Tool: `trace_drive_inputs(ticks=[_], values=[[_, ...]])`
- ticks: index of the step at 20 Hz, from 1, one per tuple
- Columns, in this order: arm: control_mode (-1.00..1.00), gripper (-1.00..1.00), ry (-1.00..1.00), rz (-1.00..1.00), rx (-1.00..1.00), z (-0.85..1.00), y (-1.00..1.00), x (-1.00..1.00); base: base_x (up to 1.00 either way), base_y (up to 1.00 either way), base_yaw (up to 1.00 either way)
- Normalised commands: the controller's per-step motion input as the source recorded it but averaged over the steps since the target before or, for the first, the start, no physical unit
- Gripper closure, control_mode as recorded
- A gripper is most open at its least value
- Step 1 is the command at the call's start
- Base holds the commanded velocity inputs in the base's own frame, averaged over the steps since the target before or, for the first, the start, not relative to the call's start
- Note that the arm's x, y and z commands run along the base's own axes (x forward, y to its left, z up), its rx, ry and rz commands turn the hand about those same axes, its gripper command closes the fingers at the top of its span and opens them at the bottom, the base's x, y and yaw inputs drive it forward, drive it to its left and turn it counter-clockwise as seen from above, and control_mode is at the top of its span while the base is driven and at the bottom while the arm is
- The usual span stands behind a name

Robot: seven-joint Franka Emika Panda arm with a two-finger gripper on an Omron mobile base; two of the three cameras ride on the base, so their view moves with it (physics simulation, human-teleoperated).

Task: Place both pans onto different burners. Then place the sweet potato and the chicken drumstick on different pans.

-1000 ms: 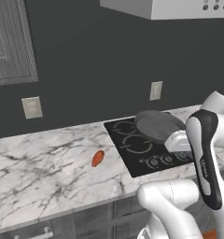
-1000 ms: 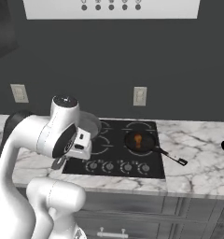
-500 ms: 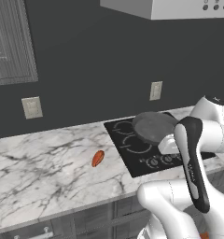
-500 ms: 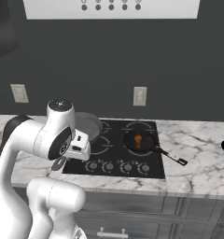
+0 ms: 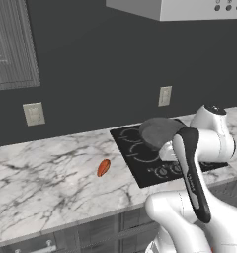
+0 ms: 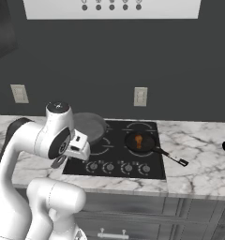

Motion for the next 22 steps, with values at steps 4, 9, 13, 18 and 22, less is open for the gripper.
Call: trace_drive_inputs(ticks=[4,9,13,18,22], values=[[-1.00,1.00,0.00,-0.11,0.00,-0.25,0.22,0.35,0.00,0.00,0.00],[-1.00,1.00,0.00,-0.07,0.00,-0.28,0.14,0.34,0.00,0.00,0.00],[-1.00,1.00,0.00,-0.07,0.00,-0.25,0.15,0.33,0.00,0.00,0.00],[-1.00,1.00,0.01,-0.07,0.00,-0.22,0.15,0.30,0.00,0.00,0.00],[-1.00,1.00,0.05,-0.04,0.00,-0.20,0.17,0.28,0.00,0.00,0.00]])
